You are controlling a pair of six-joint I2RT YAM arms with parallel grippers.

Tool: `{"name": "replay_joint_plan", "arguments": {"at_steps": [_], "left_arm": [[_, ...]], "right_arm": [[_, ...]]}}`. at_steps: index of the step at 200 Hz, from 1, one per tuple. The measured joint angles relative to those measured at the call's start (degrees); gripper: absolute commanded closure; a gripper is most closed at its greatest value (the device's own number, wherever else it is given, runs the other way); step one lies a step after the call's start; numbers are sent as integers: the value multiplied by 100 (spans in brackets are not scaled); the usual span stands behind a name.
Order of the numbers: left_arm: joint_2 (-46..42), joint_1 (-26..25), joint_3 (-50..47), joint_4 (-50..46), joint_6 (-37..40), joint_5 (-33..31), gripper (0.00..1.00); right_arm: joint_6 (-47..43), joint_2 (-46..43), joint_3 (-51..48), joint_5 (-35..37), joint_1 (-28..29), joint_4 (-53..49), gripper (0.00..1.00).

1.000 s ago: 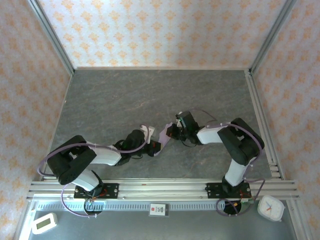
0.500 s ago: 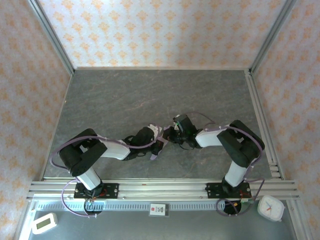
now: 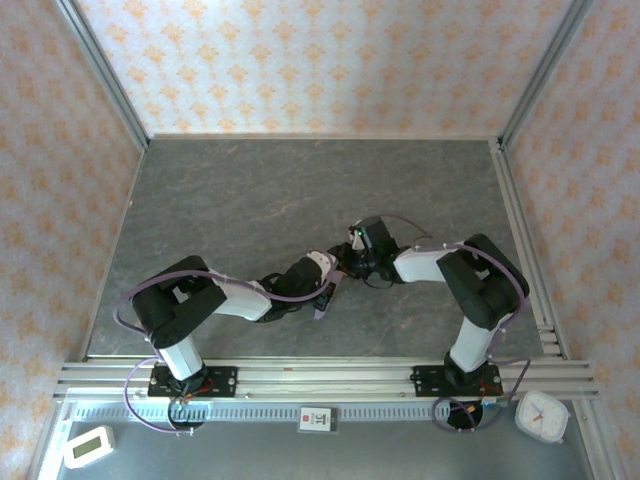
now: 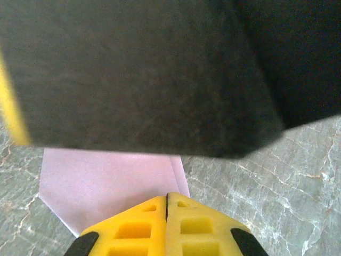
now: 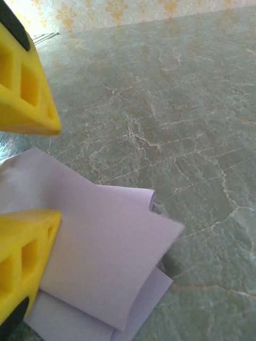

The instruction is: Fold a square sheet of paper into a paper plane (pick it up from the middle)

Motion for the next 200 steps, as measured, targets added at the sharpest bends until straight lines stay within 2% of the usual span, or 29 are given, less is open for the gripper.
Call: {"name": "replay_joint_plan", "arguments": {"at_steps": [51, 123, 200], "left_arm": [[55, -24, 0, 122, 0, -24, 100], [101, -46, 4, 208, 0, -50, 100], [188, -46, 0, 376, 0, -33, 100]], "right_arm": [[-101, 68, 188, -350, -229, -186, 44], [-111, 332, 511, -1047, -553, -518, 43], [-184, 514, 835, -1086, -817, -754, 41]]}}
